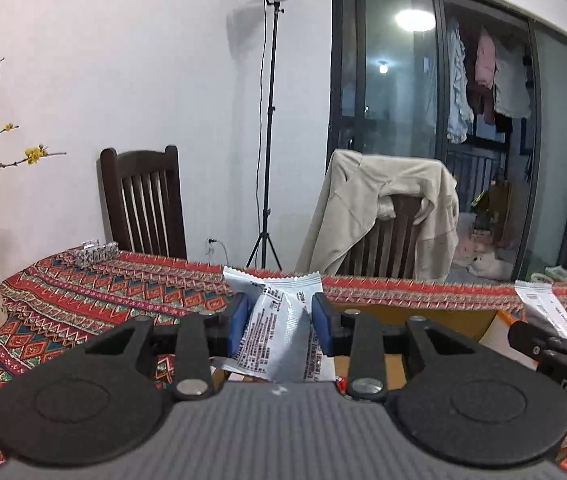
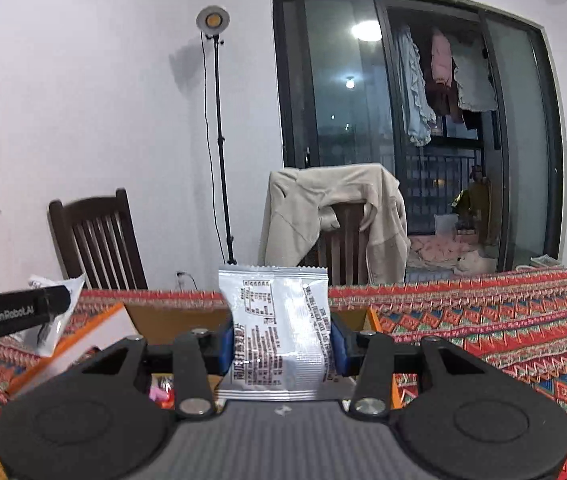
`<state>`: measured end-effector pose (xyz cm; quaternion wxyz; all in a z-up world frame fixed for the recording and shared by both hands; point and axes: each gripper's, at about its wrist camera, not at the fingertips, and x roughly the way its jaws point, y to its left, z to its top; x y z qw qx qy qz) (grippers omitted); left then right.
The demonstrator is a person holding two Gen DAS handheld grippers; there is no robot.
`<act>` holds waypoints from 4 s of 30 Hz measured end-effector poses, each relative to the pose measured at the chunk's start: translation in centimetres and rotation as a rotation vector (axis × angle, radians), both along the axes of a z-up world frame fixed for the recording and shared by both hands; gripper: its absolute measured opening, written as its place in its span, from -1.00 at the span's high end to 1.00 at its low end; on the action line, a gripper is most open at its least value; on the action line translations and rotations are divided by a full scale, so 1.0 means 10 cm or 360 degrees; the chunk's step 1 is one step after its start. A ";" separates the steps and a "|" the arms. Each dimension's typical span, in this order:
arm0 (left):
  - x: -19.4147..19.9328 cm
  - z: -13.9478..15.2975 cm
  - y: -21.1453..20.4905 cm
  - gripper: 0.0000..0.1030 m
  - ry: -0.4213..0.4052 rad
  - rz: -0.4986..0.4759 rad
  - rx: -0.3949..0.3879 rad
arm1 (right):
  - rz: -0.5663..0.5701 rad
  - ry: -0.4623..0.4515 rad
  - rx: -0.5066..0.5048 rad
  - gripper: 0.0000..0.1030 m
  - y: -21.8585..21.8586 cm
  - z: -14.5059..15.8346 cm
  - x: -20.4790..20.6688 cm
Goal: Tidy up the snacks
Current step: 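Carry both white packets over the cardboard box and open both tools to drop them, then move both open tools back to the snack pile, then grasp the pink packet with the right tool, then grasp the yellow pumpkin-seed crisp packet with the left tool while the right tool holds the pink packet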
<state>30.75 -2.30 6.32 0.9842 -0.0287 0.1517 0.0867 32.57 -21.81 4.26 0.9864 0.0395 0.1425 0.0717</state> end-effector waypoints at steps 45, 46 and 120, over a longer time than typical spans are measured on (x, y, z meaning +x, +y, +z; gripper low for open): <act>-0.98 0.13 0.72 -1.00 0.0088 0.0109 -0.0085 | -0.0015 0.0174 -0.0157 -1.00 -0.04 0.20 -0.83; -1.03 0.08 0.76 -1.00 0.0122 0.0103 -0.0076 | -0.0017 0.0206 -0.0174 -1.00 -0.03 0.13 -0.87; -0.68 -0.87 0.91 -1.00 0.0733 -0.0366 0.0270 | -0.0157 0.0327 0.0092 -0.18 -0.38 -0.66 -1.24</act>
